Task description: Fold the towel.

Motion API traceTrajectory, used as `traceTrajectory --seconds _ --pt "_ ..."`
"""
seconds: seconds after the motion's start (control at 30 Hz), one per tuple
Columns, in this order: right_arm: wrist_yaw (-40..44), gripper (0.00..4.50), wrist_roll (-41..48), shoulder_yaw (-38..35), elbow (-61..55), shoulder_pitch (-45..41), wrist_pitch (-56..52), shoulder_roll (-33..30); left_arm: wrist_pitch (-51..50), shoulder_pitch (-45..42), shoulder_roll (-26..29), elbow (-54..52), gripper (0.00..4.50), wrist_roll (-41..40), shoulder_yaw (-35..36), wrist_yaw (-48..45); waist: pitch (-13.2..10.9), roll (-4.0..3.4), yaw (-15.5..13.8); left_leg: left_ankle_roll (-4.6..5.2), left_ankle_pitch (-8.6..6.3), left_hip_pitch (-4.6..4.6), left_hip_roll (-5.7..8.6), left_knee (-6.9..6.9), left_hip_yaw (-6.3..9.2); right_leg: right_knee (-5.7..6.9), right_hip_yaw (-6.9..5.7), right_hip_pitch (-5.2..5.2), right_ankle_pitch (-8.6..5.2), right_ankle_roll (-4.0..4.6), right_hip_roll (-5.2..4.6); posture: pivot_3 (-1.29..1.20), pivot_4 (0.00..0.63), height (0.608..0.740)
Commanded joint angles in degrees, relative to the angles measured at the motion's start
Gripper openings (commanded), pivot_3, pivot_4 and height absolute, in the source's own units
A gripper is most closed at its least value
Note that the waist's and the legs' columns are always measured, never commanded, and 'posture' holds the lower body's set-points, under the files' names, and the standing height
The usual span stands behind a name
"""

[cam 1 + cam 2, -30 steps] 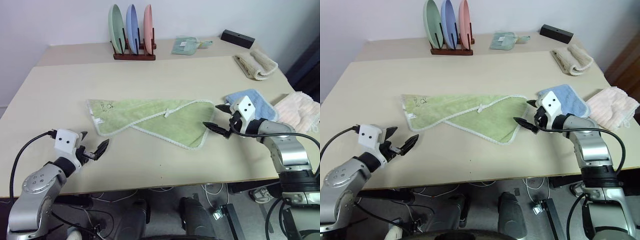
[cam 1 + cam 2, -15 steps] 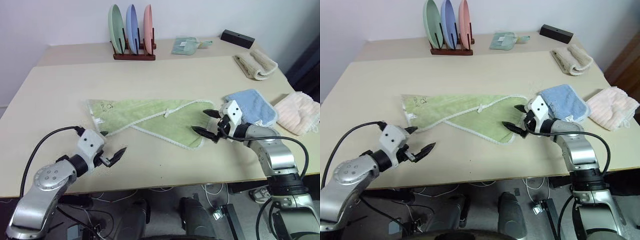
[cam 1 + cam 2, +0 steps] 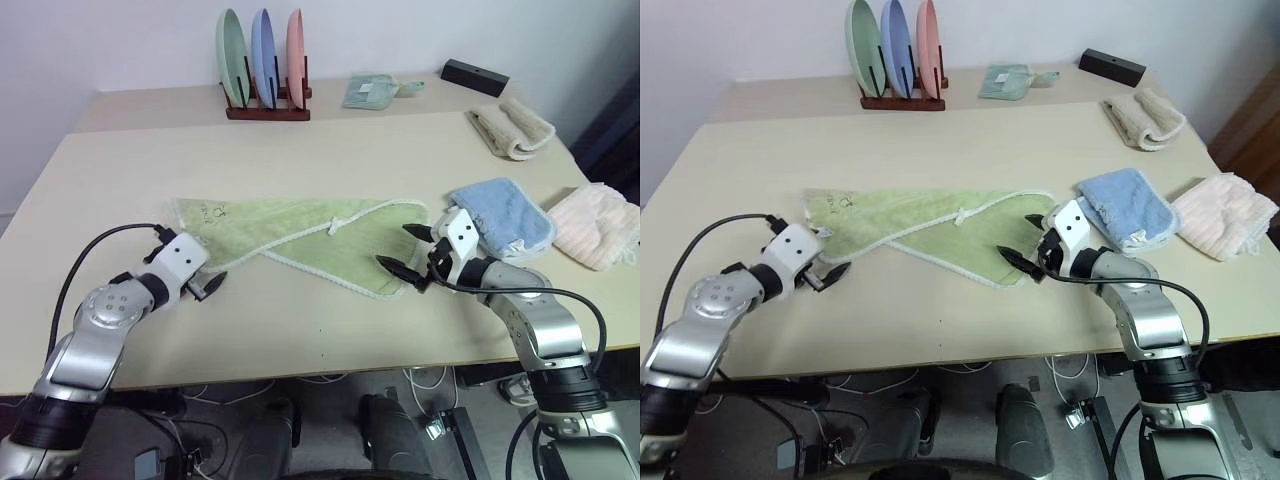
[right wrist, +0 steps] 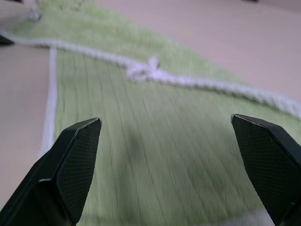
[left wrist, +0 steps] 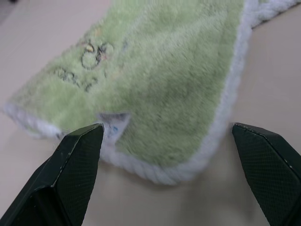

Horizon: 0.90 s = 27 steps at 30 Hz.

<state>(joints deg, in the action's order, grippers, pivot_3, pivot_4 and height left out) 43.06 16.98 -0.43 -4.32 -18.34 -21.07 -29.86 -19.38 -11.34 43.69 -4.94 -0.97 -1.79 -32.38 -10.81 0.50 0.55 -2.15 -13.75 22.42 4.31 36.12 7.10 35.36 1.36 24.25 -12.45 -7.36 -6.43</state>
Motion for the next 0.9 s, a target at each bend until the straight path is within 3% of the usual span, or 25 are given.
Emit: traceTrajectory --seconds 0.03,0.23,0.4,0.57,0.9 --pt "-0.8 4.5 0.0 -0.8 -1.8 -0.9 0.9 0.1 3.1 -3.5 -0.7 6.8 3.08 2.3 -1.3 -0.5 0.0 0.01 0.0 0.0 0.0 -0.01 0.02 0.0 0.0 -0.01 0.0 -0.01 0.0 0.0 0.0 0.0 0.15 0.737" --pt "-0.9 4.5 -0.9 -1.0 -0.9 -1.6 1.8 -1.2 5.2 -3.2 -1.6 7.8 0.1 3.3 -1.7 -0.5 0.0 0.01 0.4 0.01 0.0 0.0 0.03 -0.07 -0.01 0.02 0.01 0.07 0.0 0.0 0.0 0.0 0.15 0.737" --pt "-0.5 4.5 -6.4 1.3 4.2 -5.6 4.5 -4.2 4.5 -0.3 -1.3 3.5 0.04 3.3 1.6 1.5 0.0 0.01 0.5 0.01 -0.01 0.0 0.03 -0.06 -0.04 0.03 0.03 0.07 0.01 -0.01 -0.01 0.0 0.15 0.737" --pt "0.7 4.5 -12.8 3.9 17.1 -13.5 11.1 -7.2 5.4 4.4 -0.9 -0.7 0.04 3.3 5.3 3.0 0.0 0.01 0.6 0.01 -0.01 0.0 0.02 -0.08 -0.06 0.04 0.03 0.11 0.01 0.0 0.0 0.0 0.15 0.737" --pt "5.2 4.5 -21.5 9.6 54.1 -33.8 30.1 -5.1 5.1 9.4 -0.5 -2.9 0.04 3.5 7.4 2.6 0.0 0.02 0.6 0.01 0.0 0.02 0.03 -0.09 -0.1 0.0 0.03 0.1 0.01 0.0 -0.01 0.0 0.15 0.737"
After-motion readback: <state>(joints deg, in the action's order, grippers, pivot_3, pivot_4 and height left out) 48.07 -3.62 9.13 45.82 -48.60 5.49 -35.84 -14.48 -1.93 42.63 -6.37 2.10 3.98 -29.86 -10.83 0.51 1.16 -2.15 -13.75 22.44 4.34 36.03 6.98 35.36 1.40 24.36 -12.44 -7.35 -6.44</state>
